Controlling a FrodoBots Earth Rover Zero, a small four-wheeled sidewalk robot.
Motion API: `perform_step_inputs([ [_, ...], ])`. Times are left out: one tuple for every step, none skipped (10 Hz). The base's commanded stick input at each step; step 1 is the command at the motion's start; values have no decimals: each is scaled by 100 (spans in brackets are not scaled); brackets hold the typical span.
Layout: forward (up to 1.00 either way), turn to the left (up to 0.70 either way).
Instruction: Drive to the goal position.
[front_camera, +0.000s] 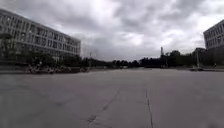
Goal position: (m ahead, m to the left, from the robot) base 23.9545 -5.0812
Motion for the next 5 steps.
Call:
perform_step_inputs([
  [70,0],
  [70,0],
  [70,0],
  [70,0],
  [70,0],
])
